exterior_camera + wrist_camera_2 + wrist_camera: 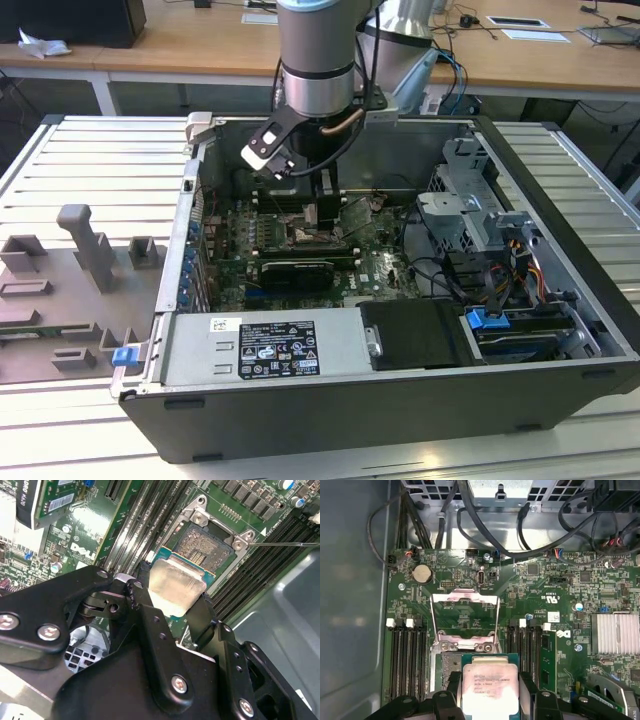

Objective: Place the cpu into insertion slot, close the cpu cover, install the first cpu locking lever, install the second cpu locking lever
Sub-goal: 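Place the cpu into insertion slot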

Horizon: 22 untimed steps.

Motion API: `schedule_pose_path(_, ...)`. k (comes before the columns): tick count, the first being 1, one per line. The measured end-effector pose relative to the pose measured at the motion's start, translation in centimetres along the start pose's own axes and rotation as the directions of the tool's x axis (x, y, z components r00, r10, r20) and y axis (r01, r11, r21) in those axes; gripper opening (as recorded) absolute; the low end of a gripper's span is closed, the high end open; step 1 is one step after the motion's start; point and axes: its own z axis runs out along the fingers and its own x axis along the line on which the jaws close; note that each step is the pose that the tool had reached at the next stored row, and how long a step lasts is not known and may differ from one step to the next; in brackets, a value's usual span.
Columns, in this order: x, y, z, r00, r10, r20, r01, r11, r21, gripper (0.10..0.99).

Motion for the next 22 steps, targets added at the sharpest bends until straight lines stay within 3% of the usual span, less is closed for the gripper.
schedule_pose_path(15,0.32,-0.26,0.43,0.9999,0.01,0.0011,-0.01,0.9999,0.0,0.541)
schedule_pose_path(21,1.04,-0.32,0.74,0.9999,0.014,0.0015,-0.014,0.9999,0.001,0.541)
schedule_pose_path(22,1.5,-0.43,1.07,0.9999,0.016,0.0033,-0.016,0.9999,0.001,0.541)
